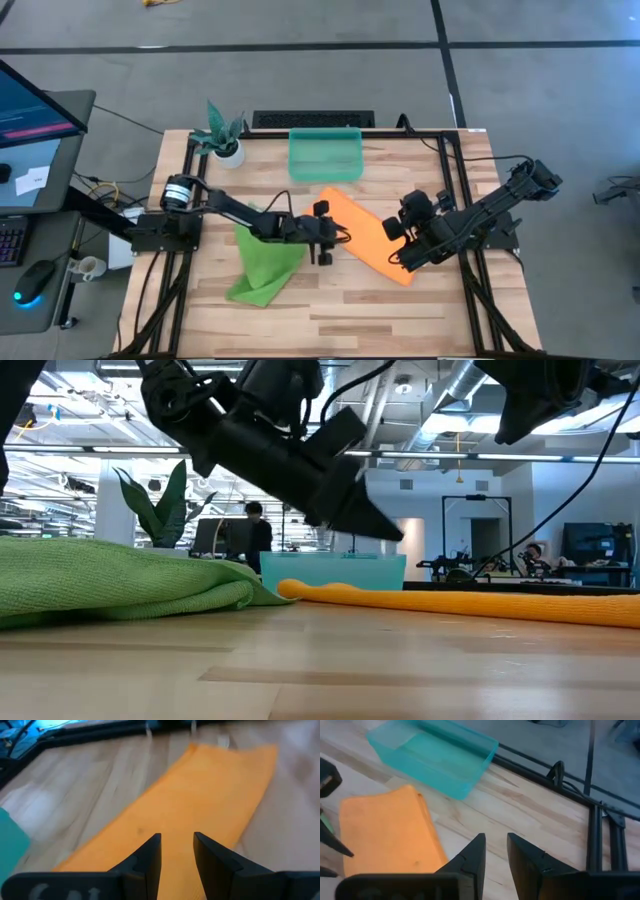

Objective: Roll microfiber towels into tight, uniform cylinder then place into a basket
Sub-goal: Roll the orange microfiber cloth

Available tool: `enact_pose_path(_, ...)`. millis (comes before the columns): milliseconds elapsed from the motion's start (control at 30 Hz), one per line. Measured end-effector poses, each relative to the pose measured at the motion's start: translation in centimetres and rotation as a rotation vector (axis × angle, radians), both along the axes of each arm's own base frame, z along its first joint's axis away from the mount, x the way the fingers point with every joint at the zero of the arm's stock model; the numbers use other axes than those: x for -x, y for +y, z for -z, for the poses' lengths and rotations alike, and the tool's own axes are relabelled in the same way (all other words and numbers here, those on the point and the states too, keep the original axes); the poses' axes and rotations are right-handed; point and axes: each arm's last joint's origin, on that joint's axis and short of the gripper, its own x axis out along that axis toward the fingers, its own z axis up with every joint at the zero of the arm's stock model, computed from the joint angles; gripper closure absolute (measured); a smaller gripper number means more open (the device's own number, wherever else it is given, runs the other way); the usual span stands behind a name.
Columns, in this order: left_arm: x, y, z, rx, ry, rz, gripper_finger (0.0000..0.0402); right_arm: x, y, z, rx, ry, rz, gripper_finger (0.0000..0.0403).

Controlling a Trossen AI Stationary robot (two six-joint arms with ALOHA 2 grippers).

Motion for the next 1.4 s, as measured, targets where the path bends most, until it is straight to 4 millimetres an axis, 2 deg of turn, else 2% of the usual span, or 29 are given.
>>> enact_pose_path(100, -0.8, -0.4, 0.3, 0.031, -0.034, 0.010, 0.0296, 0.0, 0.0, 0.0, 0.005, 0.013, -0.010, 0.0301)
enact_pose_path(200, -2.6, -1.4, -0.2, 0.028, -0.059, 0.037, 0.0296, -0.1, -0.2, -0.1, 0.004, 0.012, -0.003, 0.0301)
enact_pose_path(333, -5.1, -2.5, -0.7, -0.014, -0.003, 0.067, 0.0296, -0.3, -0.5, -0.2, 0.002, 0.011, 0.016, 0.0301)
enact_pose_path(433, -6.7, -2.7, 0.0, -0.032, 0.069, 0.071, 0.0296, -0.4, -0.8, -0.3, 0.001, 0.008, 0.028, 0.0301)
enact_pose_path(567, -7.5, -2.8, 2.5, -0.035, 0.196, 0.060, 0.0296, -0.5, -0.9, -0.3, -0.001, 0.006, 0.035, 0.0301)
enact_pose_path(700, -7.2, -3.2, 4.0, -0.031, 0.261, 0.069, 0.0296, -0.4, -0.8, -0.3, -0.003, 0.006, 0.032, 0.0301)
enact_pose_path(833, -6.6, -3.9, 4.3, -0.091, 0.356, 0.137, 0.0296, -0.5, -0.8, -0.2, -0.009, -0.005, 0.033, 0.0301)
enact_pose_path(1033, -5.2, -6.0, 4.7, -0.413, 0.511, 0.369, 0.0297, -0.9, -0.6, -0.2, -0.033, -0.050, 0.034, 0.0301)
enact_pose_path(1233, -2.3, -8.5, 3.8, -0.744, 0.722, 0.353, 0.0310, -1.1, -0.5, -0.1, -0.037, -0.052, 0.020, 0.0301)
enact_pose_path(1300, -1.1, -9.5, 2.9, -0.782, 0.764, 0.379, 0.0320, -1.1, -0.5, -0.1, -0.036, -0.049, 0.018, 0.0301)
enact_pose_path(1400, 0.6, -10.7, 1.0, -0.742, 0.795, 0.404, 0.0336, -1.1, -0.5, -0.1, -0.036, -0.049, 0.018, 0.0301)
